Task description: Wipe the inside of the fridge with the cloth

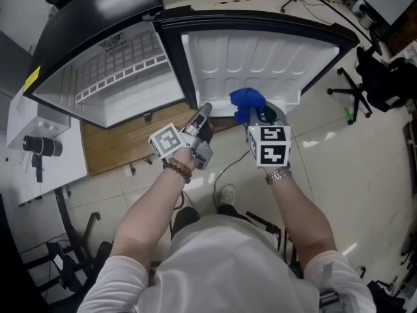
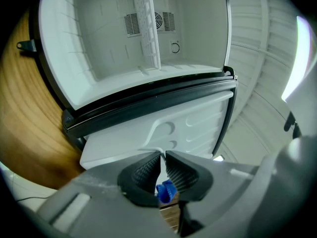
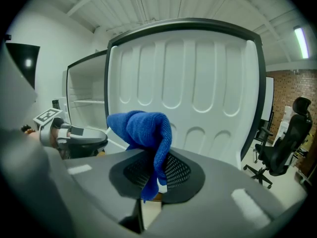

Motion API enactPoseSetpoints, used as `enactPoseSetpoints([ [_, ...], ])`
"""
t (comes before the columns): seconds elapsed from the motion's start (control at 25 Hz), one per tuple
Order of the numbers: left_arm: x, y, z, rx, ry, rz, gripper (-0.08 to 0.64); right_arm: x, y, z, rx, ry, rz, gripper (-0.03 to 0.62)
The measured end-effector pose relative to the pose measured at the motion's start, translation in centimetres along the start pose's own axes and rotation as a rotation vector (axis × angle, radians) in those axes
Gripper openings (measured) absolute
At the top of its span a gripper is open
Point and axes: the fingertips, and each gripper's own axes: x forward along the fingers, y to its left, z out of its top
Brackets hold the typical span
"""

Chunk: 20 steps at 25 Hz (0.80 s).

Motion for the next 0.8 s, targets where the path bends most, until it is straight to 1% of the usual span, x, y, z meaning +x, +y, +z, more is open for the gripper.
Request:
enactPoseSetpoints([
  [0.08, 0.3, -0.7, -0.1, -0.02, -0.006, -0.029, 0.035, -0.3, -1.4, -0.2, 0.003, 0.0, -0.023, 0.038],
  [0.24, 0.2, -0.5, 0.2, 0.0, -0.008, -0.013, 0.035, -1.0, -4.6, -0.7, 0.013, 0.007, -0.076, 0.038],
  [0.52, 0.1, -0.5, 0.1, 0.004, -0.014, 0.0, 0.034, -2.3, -10.0, -1.7, 0.033, 0.021, -0.165, 0.038],
  [0.8, 0.0, -0.3, 0.2, 0.021, -0.015, 0.009, 0.034, -3.2, -14.0, -2.4, 0.057, 0.027, -0.233, 0.038],
])
